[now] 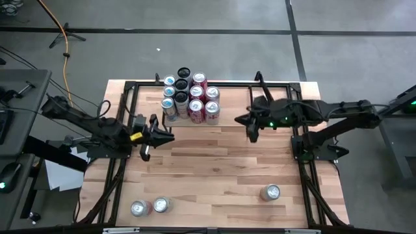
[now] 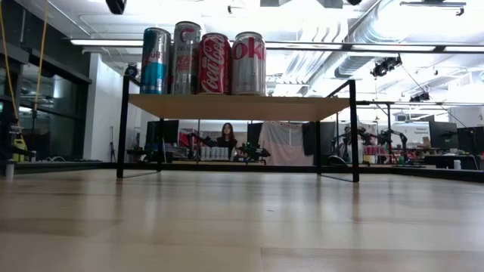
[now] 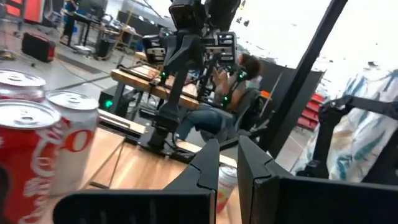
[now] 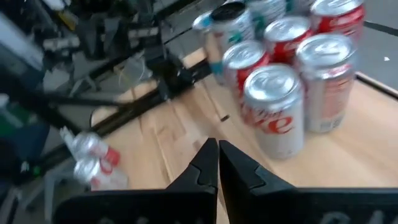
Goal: Place canned beverage on shelf
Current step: Put the red-silver soda can aligned with the other red-silver soda cans on the shelf
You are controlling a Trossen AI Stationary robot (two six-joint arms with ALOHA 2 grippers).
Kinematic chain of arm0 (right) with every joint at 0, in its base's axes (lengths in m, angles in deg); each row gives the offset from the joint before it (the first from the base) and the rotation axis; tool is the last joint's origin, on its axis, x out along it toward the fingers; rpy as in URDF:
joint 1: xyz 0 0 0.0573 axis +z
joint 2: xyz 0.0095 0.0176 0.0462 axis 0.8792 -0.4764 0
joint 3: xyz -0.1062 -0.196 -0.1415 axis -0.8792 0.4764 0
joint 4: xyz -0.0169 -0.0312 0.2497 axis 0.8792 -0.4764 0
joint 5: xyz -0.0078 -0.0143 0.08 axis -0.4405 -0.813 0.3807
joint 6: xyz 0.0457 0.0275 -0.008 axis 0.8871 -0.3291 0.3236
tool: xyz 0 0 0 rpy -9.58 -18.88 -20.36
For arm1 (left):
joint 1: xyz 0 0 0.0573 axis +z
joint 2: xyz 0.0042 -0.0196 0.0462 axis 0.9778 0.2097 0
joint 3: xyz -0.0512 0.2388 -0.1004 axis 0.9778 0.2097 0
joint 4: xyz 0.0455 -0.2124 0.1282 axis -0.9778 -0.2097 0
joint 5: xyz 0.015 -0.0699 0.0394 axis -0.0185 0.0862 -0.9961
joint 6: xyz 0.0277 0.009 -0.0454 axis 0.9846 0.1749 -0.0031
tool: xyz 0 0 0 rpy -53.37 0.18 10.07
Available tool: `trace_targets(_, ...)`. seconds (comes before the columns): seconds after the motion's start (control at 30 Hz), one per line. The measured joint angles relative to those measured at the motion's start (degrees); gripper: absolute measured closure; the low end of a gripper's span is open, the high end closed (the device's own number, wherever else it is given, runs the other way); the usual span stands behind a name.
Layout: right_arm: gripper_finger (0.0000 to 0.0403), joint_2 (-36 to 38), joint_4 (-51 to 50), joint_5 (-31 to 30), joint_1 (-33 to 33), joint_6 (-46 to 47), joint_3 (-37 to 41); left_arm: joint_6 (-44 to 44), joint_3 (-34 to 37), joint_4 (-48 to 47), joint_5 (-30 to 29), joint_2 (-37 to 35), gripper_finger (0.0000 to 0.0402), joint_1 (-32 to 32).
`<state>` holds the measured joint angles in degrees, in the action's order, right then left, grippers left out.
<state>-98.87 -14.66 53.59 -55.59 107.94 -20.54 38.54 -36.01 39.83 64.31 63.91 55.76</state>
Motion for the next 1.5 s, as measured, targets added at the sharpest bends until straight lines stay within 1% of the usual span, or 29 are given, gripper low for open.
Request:
trace_targets(0.07, 0.0403, 0.0, -1.3, -0.4, 2.3, -1.1, 0.0, 0.0, -1.4, -0.5, -1.1, 2.2, 0.0401, -1.1)
trace_targets(0.2, 0.0403, 0.0, -7.5, -0.6, 7.3, -1.9, 0.0, -1.1, -4.4, -3.3, -6.3, 7.3, 0.0401, -4.0)
trace_targets(0.27, 0.0403, 0.1, -10.1, -1.8, 10.2, -1.0, 0.4, -1.5, -5.6, -3.7, -8.6, 9.9, 0.0401, -5.4)
trace_targets(0.4, 0.0403, 1.6, -10.7, -4.5, 16.3, 0.6, 5.2, -3.8, -9.1, -3.8, -10.6, 14.7, 0.0401, -7.8)
trace_targets(0.47, 0.0403, 2.7, -10.0, -5.3, 18.7, 2.5, 8.9, -6.3, -12.3, -6.3, -10.7, 17.2, 0.0401, -9.2)
trace_targets(0.53, 0.0403, 3.9, -7.7, -5.9, 20.6, 4.6, 12.9, -9.0, -16.8, -12.5, -10.7, 20.3, 0.0401, -10.9)
trace_targets(0.67, 0.0403, 6.4, 0.4, -6.1, 22.7, 6.7, 19.2, -15.7, -28.7, -32.0, -9.2, 27.1, 0.0401, -14.3)
trace_targets(0.77, 0.0403, 8.0, 5.6, -6.1, 23.7, 6.6, 21.3, -19.8, -36.9, -45.5, -3.6, 31.4, 0.0401, -15.9)
trace_targets(0.87, 0.0403, 9.1, 6.2, -6.6, 23.9, 6.5, 21.2, -25.0, -42.8, -55.4, 1.1, 34.2, 0.0391, -16.6)
trace_targets(0.93, 0.0403, 9.6, 6.3, -7.4, 23.9, 6.4, 21.2, -27.7, -45.2, -60.3, 4.8, 35.4, 0.0374, -16.7)
trace_targets(1.0, 0.0403, 10.0, 6.5, -8.5, 23.9, 6.0, 21.1, -30.4, -46.1, -63.0, 9.4, 36.3, 0.0350, -16.7)
trace_targets(1.07, 0.0403, 10.0, 6.5, -9.3, 23.8, 5.8, 21.1, -32.5, -46.1, -65.1, 13.5, 37.0, 0.0319, -17.1)
trace_targets(1.17, 0.0403, 10.0, 6.4, -9.8, 23.7, 6.2, 21.1, -34.4, -46.1, -66.6, 17.5, 38.5, 0.0265, -18.3)
trace_targets(1.23, 0.0403, 10.0, 6.4, -10.7, 23.7, 6.5, 21.1, -35.4, -46.1, -67.0, 19.1, 39.6, 0.0225, -19.2)
trace_targets(1.37, 0.0403, 10.0, 6.4, -11.2, 23.7, 6.5, 21.1, -36.8, -46.1, -66.9, 19.2, 41.0, 0.0147, -20.6)
trace_targets(1.5, 0.0403, 9.9, 6.4, -12.5, 23.7, 6.6, 21.1, -36.9, -46.1, -67.4, 21.2, 41.8, 0.0082, -21.1)
